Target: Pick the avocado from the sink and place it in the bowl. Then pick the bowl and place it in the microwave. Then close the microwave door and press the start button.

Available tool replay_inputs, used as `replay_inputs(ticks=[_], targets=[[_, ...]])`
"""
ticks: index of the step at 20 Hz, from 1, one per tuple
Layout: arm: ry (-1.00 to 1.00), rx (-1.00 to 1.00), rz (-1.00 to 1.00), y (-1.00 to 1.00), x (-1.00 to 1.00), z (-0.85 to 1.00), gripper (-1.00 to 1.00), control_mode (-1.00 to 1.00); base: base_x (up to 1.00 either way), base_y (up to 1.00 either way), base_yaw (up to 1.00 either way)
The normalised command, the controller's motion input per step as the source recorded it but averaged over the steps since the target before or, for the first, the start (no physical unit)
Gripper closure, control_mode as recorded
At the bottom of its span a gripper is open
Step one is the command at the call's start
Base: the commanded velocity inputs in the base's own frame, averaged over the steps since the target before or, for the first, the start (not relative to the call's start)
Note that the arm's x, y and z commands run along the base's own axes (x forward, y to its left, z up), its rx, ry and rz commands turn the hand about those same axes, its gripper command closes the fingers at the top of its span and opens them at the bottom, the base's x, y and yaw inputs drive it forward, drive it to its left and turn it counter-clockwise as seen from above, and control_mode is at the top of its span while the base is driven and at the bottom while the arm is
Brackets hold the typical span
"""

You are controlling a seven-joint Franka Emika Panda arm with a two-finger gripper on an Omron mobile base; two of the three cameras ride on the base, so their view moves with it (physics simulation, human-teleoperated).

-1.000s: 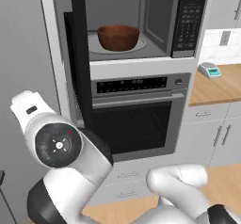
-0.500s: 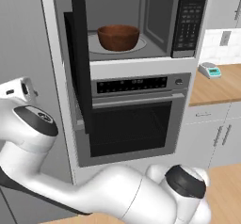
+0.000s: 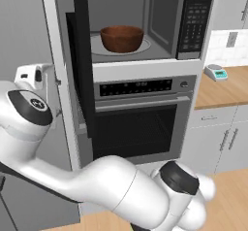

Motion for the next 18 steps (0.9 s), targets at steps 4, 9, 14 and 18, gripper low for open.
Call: replay_inputs(ticks=[4,9,14,18], targets=[[-0.25,0.12,-0.02,-1.00,0.00,0.13,-1.00,-1.00,0.00,0.00,0.00],[-0.23,0.12,0.00,-1.00,0.00,0.14,-1.00,-1.00,0.00,0.00,0.00],[-0.17,0.10,0.00,-1.00,0.25,0.12,-1.00,-1.00,0.00,0.00,0.00],[-0.07,0.10,0.00,-1.00,0.91,0.12,-1.00,-1.00,0.00,0.00,0.00]])
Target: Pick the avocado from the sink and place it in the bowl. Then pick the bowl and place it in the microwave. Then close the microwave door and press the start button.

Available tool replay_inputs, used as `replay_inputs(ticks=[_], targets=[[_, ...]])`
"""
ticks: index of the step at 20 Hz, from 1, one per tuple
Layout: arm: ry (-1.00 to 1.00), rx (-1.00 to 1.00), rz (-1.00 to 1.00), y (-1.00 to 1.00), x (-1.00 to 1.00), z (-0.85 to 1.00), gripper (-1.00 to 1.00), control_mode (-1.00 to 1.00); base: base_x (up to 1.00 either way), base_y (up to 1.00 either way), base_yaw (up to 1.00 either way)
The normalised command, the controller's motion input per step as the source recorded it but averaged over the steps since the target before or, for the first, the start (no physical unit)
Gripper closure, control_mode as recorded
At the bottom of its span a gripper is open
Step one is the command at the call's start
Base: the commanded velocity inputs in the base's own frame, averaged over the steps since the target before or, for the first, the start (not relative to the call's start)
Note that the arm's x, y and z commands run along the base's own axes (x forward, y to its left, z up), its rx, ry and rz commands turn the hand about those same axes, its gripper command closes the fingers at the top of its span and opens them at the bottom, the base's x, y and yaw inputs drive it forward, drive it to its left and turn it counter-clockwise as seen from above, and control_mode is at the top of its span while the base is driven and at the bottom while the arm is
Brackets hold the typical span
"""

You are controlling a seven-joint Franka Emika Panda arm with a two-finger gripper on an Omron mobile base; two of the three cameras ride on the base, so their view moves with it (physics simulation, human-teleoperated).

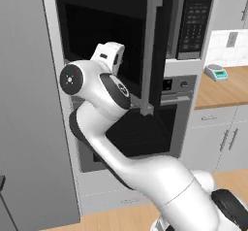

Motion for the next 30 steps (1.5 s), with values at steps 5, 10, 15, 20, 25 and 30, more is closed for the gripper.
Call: replay_inputs(ticks=[5,10,15,20,25,30], targets=[[-0.02,0.12,0.00,-1.00,1.00,0.16,-1.00,-1.00,0.00,0.00,0.00],[0.00,0.13,0.00,-0.87,1.00,0.20,-1.00,-1.00,0.00,0.00,0.00],[-0.03,0.14,0.10,-0.46,1.00,0.15,-1.00,-1.00,0.00,0.00,0.00],[-0.08,0.08,0.29,-0.12,1.00,0.06,-1.00,-1.00,0.00,0.00,0.00],[-0.10,0.02,0.31,0.00,0.78,0.00,-1.00,-1.00,0.00,0.00,0.00],[-0.14,0.00,0.31,0.00,0.29,0.02,-1.00,-1.00,0.00,0.00,0.00]])
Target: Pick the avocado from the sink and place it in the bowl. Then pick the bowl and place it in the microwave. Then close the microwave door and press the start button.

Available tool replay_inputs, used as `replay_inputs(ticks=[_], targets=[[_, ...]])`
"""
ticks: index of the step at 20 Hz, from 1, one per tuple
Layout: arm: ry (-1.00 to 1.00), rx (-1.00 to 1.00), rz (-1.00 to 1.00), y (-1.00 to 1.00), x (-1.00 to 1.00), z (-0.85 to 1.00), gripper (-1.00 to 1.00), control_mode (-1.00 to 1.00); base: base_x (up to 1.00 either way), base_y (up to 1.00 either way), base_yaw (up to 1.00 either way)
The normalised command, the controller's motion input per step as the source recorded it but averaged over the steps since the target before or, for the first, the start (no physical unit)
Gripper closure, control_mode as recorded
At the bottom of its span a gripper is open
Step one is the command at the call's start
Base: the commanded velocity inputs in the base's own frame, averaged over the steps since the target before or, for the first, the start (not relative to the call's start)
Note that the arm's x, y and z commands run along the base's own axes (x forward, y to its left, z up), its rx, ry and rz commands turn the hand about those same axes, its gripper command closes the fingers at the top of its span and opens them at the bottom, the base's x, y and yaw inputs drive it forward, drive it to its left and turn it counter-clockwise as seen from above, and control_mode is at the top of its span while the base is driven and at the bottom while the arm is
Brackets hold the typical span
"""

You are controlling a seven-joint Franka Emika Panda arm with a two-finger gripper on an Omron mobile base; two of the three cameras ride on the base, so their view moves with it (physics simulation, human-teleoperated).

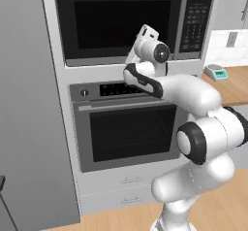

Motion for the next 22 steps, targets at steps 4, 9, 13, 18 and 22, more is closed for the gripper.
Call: replay_inputs(ticks=[4,9,13,18,22], targets=[[-0.28,0.01,0.33,-0.16,-0.54,0.42,-1.00,-1.00,0.00,0.00,0.00],[-0.35,0.02,0.24,-0.54,-1.00,0.79,-1.00,-1.00,0.00,0.00,0.00],[-0.13,0.00,0.23,-0.79,-1.00,0.63,-1.00,-1.00,0.00,0.00,0.00],[-0.03,0.00,0.14,-0.99,-0.92,0.15,-1.00,-1.00,0.00,0.00,0.00],[0.01,-0.06,0.01,-1.00,-0.16,0.00,-1.00,-1.00,0.00,0.00,0.00]])
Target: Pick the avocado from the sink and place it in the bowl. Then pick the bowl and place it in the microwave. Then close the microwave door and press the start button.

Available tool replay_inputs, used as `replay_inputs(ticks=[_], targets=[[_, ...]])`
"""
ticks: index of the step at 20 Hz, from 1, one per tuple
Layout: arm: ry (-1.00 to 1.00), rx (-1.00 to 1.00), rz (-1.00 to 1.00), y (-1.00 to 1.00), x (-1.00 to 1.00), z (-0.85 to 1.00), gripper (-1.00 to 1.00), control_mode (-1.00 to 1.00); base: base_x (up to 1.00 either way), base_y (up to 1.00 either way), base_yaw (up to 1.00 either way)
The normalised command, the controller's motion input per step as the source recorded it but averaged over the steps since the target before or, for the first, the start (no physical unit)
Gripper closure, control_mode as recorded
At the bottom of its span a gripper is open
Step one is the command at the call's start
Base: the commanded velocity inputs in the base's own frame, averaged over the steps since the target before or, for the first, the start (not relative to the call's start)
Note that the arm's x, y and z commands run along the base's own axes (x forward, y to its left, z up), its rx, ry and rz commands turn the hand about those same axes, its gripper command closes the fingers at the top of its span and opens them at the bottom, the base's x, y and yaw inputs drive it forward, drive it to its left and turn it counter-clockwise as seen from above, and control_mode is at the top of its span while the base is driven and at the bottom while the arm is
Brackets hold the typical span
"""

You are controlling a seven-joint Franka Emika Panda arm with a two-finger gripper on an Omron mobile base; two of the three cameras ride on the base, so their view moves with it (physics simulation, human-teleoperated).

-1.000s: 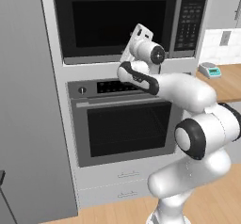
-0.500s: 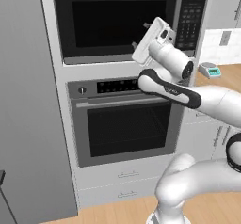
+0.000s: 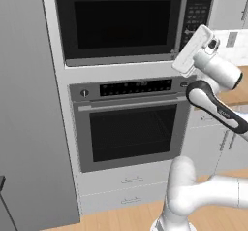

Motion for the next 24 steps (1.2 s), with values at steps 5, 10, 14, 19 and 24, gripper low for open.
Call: replay_inputs(ticks=[5,10,14,19,24], targets=[[0.00,-0.22,-0.05,-0.85,0.20,-0.26,-1.00,-1.00,0.00,0.00,0.00],[-0.01,-0.31,-0.08,-0.46,0.03,-0.73,-1.00,-1.00,0.00,0.00,0.00],[-0.23,-0.20,-0.11,0.04,0.22,-0.30,1.00,-1.00,0.00,0.00,0.00],[-0.29,-0.11,-0.13,0.36,0.39,0.00,1.00,-1.00,0.00,0.00,0.00],[-0.07,-0.05,-0.14,0.07,0.37,0.02,1.00,-1.00,0.00,0.00,0.00]])
